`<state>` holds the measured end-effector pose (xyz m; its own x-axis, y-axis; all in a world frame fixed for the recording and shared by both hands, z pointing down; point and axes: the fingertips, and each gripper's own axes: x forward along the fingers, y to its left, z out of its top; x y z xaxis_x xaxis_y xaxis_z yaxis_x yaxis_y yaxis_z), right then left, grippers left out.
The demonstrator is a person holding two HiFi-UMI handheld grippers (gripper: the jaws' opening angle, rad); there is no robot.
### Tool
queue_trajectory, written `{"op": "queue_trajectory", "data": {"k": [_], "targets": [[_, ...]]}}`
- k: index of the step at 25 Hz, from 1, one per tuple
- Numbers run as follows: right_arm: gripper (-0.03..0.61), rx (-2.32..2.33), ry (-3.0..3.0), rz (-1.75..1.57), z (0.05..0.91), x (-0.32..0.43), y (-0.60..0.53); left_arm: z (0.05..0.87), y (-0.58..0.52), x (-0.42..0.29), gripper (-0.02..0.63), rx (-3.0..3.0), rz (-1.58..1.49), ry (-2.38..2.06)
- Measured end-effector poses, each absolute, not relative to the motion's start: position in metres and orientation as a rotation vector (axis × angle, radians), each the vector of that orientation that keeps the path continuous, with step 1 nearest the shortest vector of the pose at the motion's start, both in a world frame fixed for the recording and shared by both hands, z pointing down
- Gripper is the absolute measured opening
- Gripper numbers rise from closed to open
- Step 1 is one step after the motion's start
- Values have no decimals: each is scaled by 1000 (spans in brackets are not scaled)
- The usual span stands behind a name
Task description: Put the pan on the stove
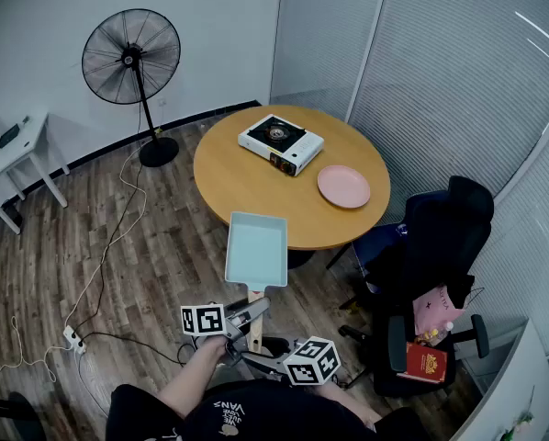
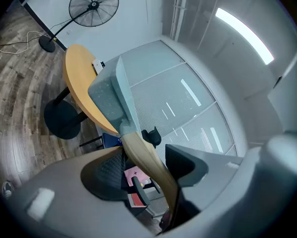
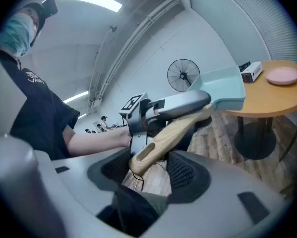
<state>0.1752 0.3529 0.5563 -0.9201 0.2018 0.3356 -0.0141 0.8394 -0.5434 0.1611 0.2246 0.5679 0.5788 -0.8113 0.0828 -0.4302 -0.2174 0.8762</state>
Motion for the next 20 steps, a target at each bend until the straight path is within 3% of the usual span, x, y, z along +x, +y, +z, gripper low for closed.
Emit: {"op": "queue_trajectory", "data": {"k": [11, 20], "targets": [[222, -115, -2632, 778, 565, 164, 341, 577, 212, 152, 253, 1844, -501, -993], [224, -78, -2625, 781, 565, 95, 294, 577, 165, 88, 253, 1864, -476, -954]]}}
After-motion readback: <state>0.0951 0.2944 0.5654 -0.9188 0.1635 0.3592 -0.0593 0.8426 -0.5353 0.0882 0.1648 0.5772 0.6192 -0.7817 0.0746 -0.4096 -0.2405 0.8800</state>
